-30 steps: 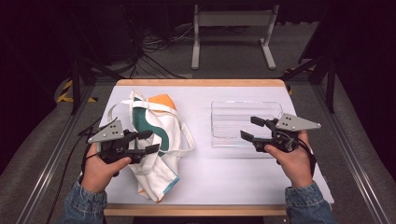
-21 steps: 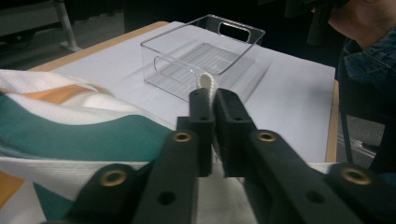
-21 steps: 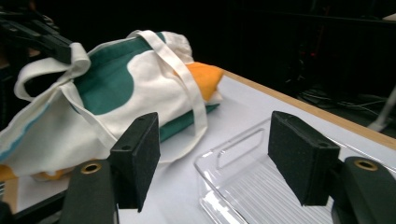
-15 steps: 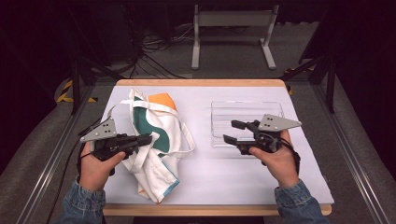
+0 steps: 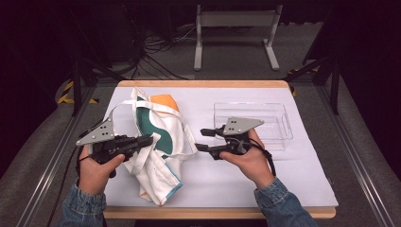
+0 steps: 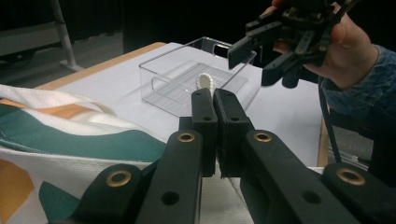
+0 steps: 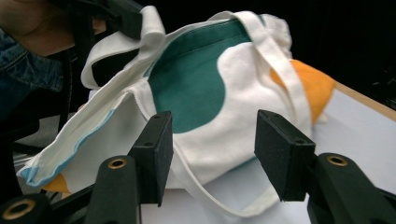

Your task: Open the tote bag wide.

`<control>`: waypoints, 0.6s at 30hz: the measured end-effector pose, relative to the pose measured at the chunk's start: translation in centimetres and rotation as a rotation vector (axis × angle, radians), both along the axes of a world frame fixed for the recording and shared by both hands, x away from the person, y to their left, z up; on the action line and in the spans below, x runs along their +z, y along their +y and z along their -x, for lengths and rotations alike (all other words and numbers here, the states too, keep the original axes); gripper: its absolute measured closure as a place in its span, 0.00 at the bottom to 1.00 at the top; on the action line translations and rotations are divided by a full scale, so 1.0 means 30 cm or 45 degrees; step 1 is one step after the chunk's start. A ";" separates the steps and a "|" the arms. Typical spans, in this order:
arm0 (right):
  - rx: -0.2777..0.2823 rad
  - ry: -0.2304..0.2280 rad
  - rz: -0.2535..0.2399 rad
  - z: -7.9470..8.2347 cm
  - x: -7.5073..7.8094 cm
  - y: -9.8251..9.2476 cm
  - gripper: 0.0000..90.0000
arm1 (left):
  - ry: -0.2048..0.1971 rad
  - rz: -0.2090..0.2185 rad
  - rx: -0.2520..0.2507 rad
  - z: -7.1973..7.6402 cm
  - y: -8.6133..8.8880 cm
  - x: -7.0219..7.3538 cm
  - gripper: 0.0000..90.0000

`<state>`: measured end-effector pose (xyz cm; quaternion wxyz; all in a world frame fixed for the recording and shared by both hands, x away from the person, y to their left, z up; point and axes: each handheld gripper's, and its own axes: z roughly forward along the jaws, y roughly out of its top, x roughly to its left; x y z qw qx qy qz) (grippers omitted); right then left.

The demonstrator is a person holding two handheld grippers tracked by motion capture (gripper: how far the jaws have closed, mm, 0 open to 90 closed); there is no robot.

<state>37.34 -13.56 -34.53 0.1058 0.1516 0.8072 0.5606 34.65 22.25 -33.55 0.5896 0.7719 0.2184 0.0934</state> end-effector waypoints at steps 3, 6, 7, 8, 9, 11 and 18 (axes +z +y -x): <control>0.059 0.007 0.035 0.000 -0.012 0.058 0.55 | 0.002 0.000 -0.002 0.000 0.002 0.001 0.98; 0.105 0.028 0.062 0.002 -0.026 0.108 0.57 | 0.010 0.016 -0.005 -0.001 0.004 -0.002 0.98; 0.113 0.029 0.071 0.002 -0.029 0.117 0.57 | 0.011 0.019 -0.006 -0.001 0.004 -0.003 0.98; 0.121 0.031 0.087 0.002 -0.035 0.129 0.58 | 0.010 0.025 -0.008 -0.003 0.004 -0.005 0.98; 0.121 0.031 0.087 0.002 -0.035 0.129 0.58 | 0.010 0.025 -0.008 -0.003 0.004 -0.005 0.98; 0.140 0.035 0.107 0.000 -0.047 0.156 0.58 | 0.022 0.036 -0.007 -0.002 0.006 -0.006 0.98; 0.184 0.028 0.144 0.001 -0.073 0.217 0.60 | 0.014 0.032 -0.013 -0.004 0.005 -0.006 0.97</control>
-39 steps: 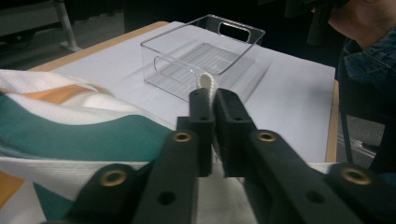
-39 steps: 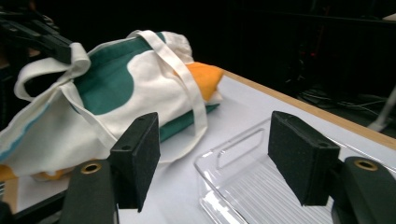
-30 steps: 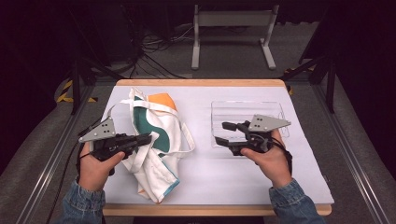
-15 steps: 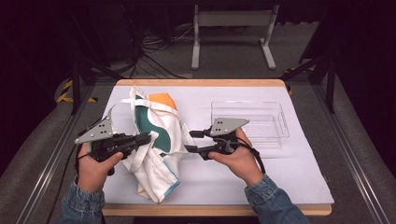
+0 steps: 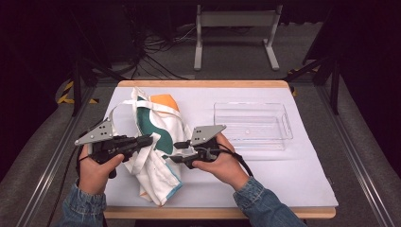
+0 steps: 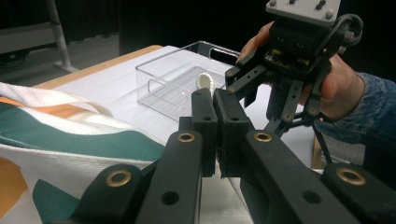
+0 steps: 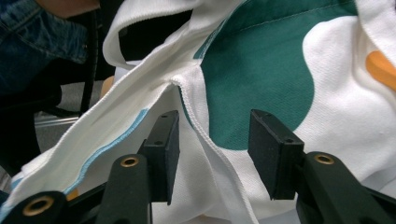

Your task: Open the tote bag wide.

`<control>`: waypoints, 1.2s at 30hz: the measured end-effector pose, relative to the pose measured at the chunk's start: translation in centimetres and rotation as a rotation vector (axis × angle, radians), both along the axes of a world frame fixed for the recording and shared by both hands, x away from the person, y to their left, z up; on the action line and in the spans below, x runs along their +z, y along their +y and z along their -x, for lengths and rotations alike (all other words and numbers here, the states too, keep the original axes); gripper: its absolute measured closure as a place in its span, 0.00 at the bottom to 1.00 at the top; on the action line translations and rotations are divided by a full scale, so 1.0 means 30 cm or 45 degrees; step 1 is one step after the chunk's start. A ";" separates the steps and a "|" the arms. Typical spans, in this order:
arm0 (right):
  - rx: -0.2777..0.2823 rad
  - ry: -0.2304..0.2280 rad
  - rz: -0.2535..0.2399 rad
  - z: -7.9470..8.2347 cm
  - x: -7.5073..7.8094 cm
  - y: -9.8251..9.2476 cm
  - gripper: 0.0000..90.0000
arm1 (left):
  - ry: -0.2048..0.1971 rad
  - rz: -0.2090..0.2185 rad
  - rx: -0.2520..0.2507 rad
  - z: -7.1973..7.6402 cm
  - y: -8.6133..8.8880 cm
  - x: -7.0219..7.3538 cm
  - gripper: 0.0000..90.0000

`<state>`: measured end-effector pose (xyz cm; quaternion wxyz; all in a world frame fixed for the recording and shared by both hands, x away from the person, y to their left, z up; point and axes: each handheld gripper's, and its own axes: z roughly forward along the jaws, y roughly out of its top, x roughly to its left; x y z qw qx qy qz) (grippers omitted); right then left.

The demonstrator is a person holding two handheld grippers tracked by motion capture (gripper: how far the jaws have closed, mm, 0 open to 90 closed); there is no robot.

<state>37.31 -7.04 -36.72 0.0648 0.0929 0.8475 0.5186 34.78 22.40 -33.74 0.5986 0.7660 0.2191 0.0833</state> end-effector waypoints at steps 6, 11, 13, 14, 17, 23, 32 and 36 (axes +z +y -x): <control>0.013 -0.026 0.027 0.003 -0.013 0.028 0.68 | 0.010 0.004 -0.001 0.000 0.001 -0.001 0.97; 0.018 -0.046 0.037 0.007 -0.008 0.034 0.86 | 0.009 0.005 0.005 0.001 0.003 -0.001 0.97; 0.013 -0.062 0.043 0.011 -0.004 0.035 0.90 | 0.007 0.005 0.010 0.002 0.003 0.000 0.97; 0.016 -0.063 0.040 0.013 -0.002 0.035 0.92 | 0.009 0.006 0.010 0.003 0.004 0.000 0.97; 0.022 -0.063 0.028 0.016 0.003 0.034 0.97 | -0.006 0.000 0.011 0.002 0.006 0.002 0.97; -0.006 -0.106 -0.021 0.035 0.050 0.018 0.97 | -0.050 0.030 0.025 0.009 0.012 0.022 0.98; -0.067 -0.205 -0.067 0.066 0.159 -0.033 0.97 | -0.156 0.063 0.073 0.027 0.047 0.088 0.98; -0.100 -0.238 -0.089 0.076 0.196 -0.064 0.98 | -0.178 0.089 0.110 0.033 0.087 0.106 0.98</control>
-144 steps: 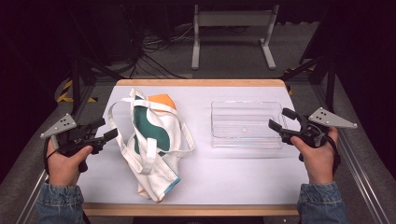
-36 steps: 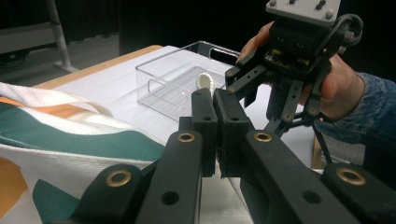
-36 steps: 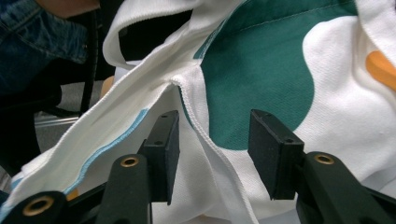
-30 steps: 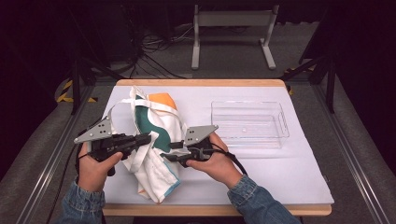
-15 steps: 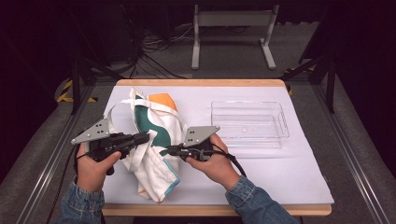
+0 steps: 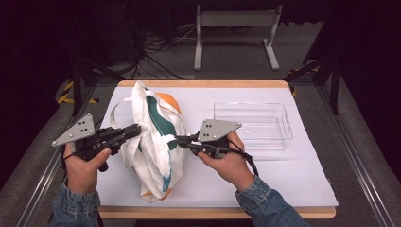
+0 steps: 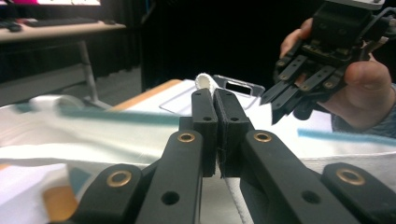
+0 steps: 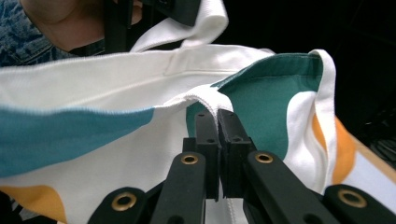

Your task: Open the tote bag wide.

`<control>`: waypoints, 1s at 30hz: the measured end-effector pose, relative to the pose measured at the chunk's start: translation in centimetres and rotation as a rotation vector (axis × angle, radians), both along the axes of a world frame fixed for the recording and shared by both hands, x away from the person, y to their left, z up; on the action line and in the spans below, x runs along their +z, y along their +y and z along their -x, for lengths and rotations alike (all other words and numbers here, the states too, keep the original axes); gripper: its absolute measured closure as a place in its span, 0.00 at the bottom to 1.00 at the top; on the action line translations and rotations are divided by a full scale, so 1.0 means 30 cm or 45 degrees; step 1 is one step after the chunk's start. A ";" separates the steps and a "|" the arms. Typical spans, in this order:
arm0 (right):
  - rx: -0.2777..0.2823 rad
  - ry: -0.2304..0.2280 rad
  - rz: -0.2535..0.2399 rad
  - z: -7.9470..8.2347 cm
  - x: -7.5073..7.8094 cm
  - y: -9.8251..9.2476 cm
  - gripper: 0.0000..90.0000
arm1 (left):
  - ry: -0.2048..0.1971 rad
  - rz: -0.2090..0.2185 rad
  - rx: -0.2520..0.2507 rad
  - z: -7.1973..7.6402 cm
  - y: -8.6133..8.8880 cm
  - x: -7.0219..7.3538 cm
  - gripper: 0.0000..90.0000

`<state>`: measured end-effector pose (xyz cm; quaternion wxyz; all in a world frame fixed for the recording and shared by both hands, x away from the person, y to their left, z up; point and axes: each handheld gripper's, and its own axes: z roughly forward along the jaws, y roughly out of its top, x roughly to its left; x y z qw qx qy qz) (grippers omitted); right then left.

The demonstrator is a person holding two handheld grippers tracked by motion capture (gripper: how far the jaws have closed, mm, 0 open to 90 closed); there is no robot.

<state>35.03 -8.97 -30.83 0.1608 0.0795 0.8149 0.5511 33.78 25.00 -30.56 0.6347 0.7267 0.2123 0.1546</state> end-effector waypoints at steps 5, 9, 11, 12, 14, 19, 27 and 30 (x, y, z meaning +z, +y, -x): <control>-0.044 -0.019 -0.040 0.004 0.035 -0.048 0.98 | -0.018 0.027 0.041 0.012 0.035 0.012 0.98; -0.070 -0.036 -0.067 0.012 0.055 -0.083 0.98 | -0.042 0.039 0.080 0.027 0.068 0.026 0.98; -0.086 -0.043 -0.075 0.017 0.064 -0.101 0.98 | -0.046 0.051 0.096 0.032 0.083 0.029 0.98; -0.094 -0.046 -0.080 0.019 0.068 -0.110 0.98 | -0.046 0.055 0.106 0.035 0.093 0.030 0.98; -0.110 -0.049 -0.090 0.023 0.074 -0.128 0.98 | -0.044 0.062 0.119 0.038 0.109 0.032 0.98; -0.145 -0.059 -0.113 0.036 0.092 -0.173 0.98 | -0.055 0.069 0.162 0.044 0.149 0.036 0.98; -0.189 -0.049 -0.161 0.033 0.112 -0.232 0.98 | -0.031 0.059 0.216 0.054 0.220 0.032 0.99; -0.204 -0.050 -0.150 0.039 0.106 -0.243 0.98 | 0.017 0.029 0.227 0.057 0.240 0.026 1.00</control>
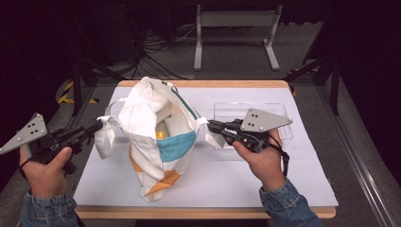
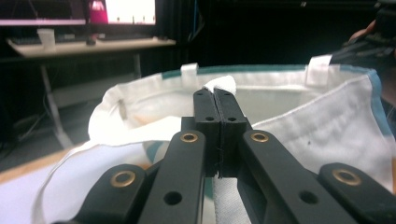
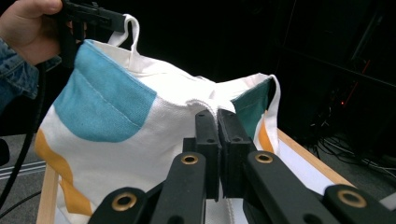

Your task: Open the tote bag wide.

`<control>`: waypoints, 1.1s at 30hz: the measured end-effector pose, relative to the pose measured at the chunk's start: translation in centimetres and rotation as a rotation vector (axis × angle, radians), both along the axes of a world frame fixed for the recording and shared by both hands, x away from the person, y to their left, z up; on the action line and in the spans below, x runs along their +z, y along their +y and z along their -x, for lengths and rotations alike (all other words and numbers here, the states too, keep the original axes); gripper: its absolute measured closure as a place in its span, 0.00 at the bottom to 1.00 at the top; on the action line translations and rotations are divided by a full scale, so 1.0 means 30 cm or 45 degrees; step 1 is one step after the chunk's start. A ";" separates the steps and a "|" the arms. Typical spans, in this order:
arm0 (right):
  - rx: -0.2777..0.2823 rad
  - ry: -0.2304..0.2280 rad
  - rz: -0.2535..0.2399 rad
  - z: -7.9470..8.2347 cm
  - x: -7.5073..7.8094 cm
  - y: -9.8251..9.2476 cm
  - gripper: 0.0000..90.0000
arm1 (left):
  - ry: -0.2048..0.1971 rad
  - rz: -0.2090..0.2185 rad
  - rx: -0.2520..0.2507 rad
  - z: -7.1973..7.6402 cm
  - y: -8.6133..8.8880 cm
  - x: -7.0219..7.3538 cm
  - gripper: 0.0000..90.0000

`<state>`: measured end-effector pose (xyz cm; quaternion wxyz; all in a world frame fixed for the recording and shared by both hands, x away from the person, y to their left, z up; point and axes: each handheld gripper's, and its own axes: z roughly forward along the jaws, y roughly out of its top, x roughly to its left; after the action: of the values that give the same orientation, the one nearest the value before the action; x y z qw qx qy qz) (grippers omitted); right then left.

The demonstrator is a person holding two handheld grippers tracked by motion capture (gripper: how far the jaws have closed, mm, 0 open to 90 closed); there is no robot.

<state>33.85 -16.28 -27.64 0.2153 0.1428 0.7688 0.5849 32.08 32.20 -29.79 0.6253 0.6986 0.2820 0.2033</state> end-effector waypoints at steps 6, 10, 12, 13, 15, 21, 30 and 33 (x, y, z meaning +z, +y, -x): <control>-0.035 0.022 -0.044 0.005 -0.021 -0.052 0.98 | 0.054 -0.028 0.034 0.025 0.057 -0.005 1.00; -0.038 0.034 -0.049 0.015 -0.036 -0.071 0.98 | 0.079 -0.057 0.033 0.036 0.067 -0.017 1.00; -0.036 0.044 -0.052 0.022 -0.050 -0.081 0.98 | 0.099 -0.062 0.030 0.038 0.071 -0.026 1.00; -0.035 0.045 -0.052 0.023 -0.054 -0.083 0.98 | 0.106 -0.071 0.025 0.037 0.073 -0.031 1.00; -0.033 0.059 -0.046 0.023 -0.062 -0.085 0.98 | 0.118 -0.074 0.022 0.036 0.075 -0.038 1.00; -0.028 0.076 -0.025 0.023 -0.077 -0.078 0.98 | 0.200 -0.132 -0.013 0.016 0.087 -0.067 1.00; -0.010 0.170 0.017 0.001 -0.134 -0.094 0.98 | 0.314 -0.211 -0.094 -0.031 0.090 -0.131 1.00; -0.003 0.203 0.039 -0.006 -0.158 -0.094 0.98 | 0.364 -0.235 -0.105 -0.044 0.087 -0.154 1.00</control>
<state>34.03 -19.11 -32.39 0.1563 0.1866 0.7923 0.5594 33.41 34.82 -34.43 0.5199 0.7859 0.3193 0.1011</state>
